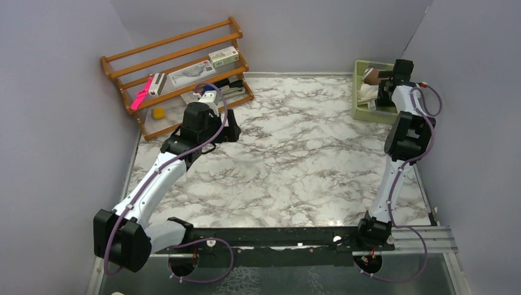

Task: Roll the towels
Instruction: Reset both arms

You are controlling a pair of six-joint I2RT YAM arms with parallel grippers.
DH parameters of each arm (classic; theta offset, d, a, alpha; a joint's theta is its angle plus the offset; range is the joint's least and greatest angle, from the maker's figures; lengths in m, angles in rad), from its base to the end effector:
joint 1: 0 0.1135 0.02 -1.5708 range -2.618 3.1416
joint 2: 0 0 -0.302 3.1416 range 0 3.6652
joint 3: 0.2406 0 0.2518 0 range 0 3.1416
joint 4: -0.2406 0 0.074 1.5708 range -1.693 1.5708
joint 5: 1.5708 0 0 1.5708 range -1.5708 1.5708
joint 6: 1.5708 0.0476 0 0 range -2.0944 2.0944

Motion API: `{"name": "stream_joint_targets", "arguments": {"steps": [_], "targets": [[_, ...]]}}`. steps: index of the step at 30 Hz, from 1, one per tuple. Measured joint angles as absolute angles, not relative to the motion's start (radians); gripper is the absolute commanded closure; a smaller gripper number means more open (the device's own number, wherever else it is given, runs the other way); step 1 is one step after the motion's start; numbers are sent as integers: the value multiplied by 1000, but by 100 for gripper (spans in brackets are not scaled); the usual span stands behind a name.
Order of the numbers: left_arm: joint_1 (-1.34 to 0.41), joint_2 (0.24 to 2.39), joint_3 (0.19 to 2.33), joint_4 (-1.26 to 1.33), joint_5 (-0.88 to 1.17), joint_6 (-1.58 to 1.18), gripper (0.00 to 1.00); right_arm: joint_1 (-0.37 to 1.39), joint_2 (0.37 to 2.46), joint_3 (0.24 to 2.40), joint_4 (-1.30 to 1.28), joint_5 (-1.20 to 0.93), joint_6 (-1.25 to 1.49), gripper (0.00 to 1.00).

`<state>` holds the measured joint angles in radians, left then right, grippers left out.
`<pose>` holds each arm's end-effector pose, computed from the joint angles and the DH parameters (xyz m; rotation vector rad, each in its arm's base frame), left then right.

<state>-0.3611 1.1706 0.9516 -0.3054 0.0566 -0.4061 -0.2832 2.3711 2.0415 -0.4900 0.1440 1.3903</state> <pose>0.2416 -0.0941 0.3362 -0.0132 2.1373 -0.5175 0.5455 -0.1659 0.2129 1.8335 1.5620 0.3514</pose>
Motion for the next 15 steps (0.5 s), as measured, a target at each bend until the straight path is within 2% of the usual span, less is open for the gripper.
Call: {"name": "stream_joint_targets", "arguments": {"steps": [8,15], "targets": [[-361,1126,952,-316,75,-406,4,-283,2285,1961,-521,136,1390,2],[-361,1097,953,-324,80,-406,3,-283,2131,1749,-484,96,1382,2]]}}
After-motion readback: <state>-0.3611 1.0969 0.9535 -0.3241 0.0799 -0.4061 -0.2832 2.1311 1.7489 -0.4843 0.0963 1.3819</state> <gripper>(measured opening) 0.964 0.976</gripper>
